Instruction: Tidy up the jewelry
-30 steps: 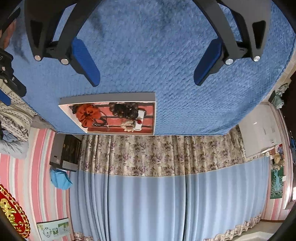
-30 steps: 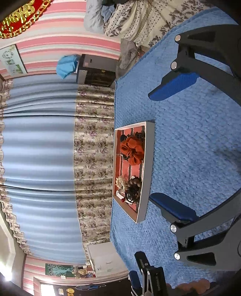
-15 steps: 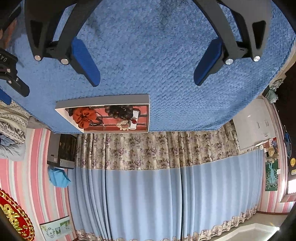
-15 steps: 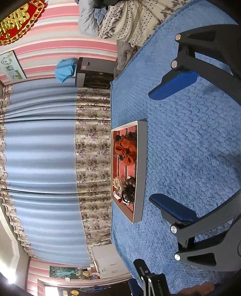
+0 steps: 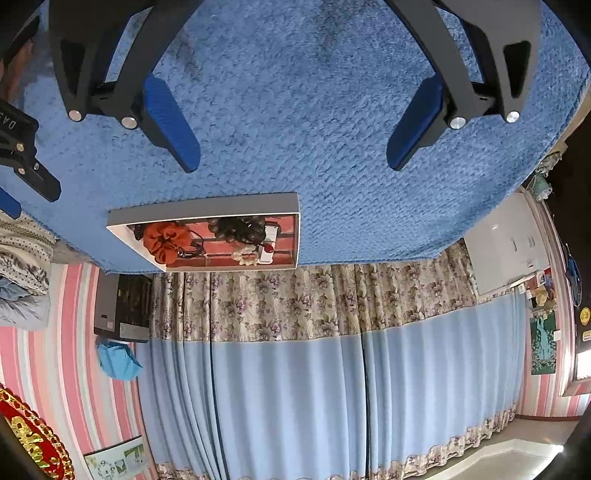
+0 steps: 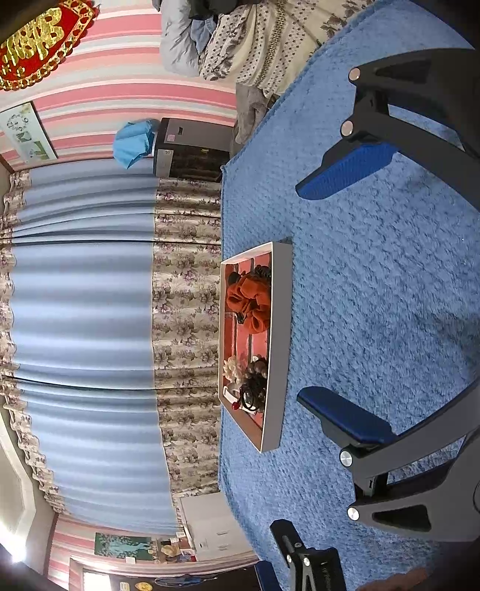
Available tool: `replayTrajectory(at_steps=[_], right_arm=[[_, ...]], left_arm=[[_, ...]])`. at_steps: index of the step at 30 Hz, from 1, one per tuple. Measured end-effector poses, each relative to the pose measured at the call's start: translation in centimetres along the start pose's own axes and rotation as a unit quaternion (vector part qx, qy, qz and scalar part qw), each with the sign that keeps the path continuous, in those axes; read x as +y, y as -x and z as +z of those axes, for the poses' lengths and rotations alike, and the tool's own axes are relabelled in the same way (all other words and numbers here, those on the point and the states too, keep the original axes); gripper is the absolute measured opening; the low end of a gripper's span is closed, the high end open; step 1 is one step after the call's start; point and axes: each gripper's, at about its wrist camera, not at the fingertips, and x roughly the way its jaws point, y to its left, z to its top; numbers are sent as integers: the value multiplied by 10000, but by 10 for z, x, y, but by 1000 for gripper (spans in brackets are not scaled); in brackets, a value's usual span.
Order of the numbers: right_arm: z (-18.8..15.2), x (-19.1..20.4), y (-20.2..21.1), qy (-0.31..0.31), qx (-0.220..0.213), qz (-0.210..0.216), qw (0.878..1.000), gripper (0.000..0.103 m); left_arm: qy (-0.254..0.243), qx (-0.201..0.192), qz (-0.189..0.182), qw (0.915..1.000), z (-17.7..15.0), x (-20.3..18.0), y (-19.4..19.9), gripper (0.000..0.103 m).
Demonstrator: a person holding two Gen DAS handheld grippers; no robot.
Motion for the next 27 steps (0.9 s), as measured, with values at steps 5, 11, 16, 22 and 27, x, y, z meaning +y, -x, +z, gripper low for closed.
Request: replayTrajectory(at_steps=[5, 11, 16, 22, 27], right_arm=[[4, -1, 4, -68, -59, 12, 10000, 99], [4, -1, 8, -83, -136, 39, 9999, 99], [6, -1, 12, -46, -205, -6, 9998, 99], [6, 1, 13, -5, -224, -27, 9997, 99], [6, 2, 15, 21, -230, -26, 9997, 98]], left_arm=[[23, -79, 12, 10000, 0, 2, 2, 99], [32, -155, 34, 9999, 0, 2, 4, 99], [37, -190, 42, 9998, 0, 2, 6, 99], [36, -220, 50, 9997, 0, 1, 7, 99], [23, -259, 28, 9997, 1, 0, 8, 99]])
